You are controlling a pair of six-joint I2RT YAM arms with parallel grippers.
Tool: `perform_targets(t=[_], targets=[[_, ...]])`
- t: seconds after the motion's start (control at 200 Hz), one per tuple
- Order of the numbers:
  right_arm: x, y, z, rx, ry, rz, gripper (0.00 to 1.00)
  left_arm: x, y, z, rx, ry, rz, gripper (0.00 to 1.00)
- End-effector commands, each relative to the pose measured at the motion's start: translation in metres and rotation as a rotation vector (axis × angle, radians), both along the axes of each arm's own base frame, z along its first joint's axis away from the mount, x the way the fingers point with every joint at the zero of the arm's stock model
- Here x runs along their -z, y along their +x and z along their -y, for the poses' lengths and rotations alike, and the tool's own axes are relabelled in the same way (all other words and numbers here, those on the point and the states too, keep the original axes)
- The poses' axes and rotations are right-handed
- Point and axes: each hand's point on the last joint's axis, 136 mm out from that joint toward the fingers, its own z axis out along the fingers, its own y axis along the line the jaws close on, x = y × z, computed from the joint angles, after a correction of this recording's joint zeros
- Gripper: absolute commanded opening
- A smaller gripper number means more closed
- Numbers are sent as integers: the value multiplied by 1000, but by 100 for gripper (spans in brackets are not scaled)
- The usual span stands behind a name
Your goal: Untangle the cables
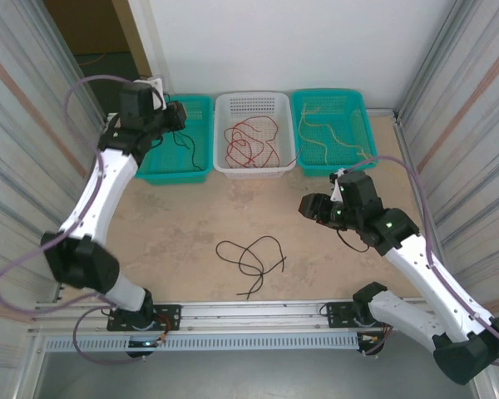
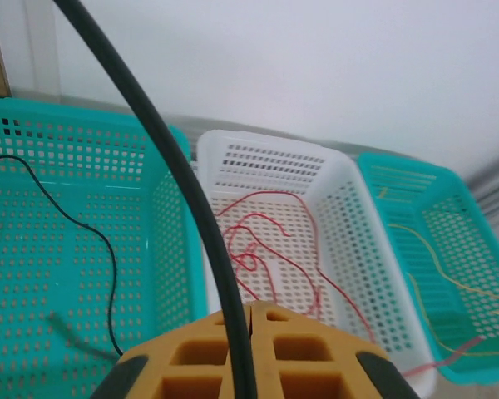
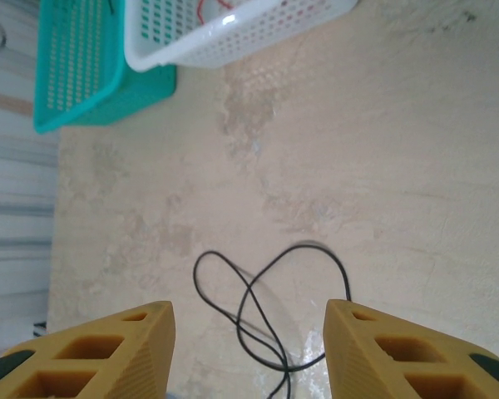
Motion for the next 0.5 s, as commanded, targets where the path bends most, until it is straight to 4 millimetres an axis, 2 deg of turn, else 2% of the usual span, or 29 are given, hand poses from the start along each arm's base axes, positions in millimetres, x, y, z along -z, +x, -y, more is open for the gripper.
perform_targets(t=[0.0, 0.035, 0.07, 0.075, 0.13, 0.2, 0.24, 0.261, 0.356, 0.441, 0.496], targets=[[8, 2, -9, -61, -24, 13, 49, 20, 32, -7, 31, 38, -54, 30], [10, 3, -10, -62, -32, 6, 48, 28, 46, -14, -3, 53, -81, 51], [12, 3, -12, -69, -36, 4, 49, 37, 55, -21, -36, 62, -130, 65], [12, 3, -12, -71, -37, 4, 49, 43, 57, -21, -37, 63, -145, 66], [14, 4, -15, -84, -46, 3, 49, 50, 64, -23, -50, 59, -203, 71], [17, 4, -19, -100, -66, 1, 49, 53, 58, -17, -44, 40, -235, 77], [16, 2, -22, -116, -68, 8, 50, 51, 49, -12, -32, 41, -231, 83], [24, 4, -26, -127, -83, -15, 50, 49, 44, -10, -31, 45, -227, 85], [42, -4, -39, -192, -142, -82, 51, 43, 9, -4, -22, 68, -214, 86], [62, -18, -57, -281, -205, -130, 51, 38, -31, -5, -36, 59, -217, 83], [74, -27, -70, -350, -227, -160, 55, 44, -62, 1, -24, 33, -228, 81]])
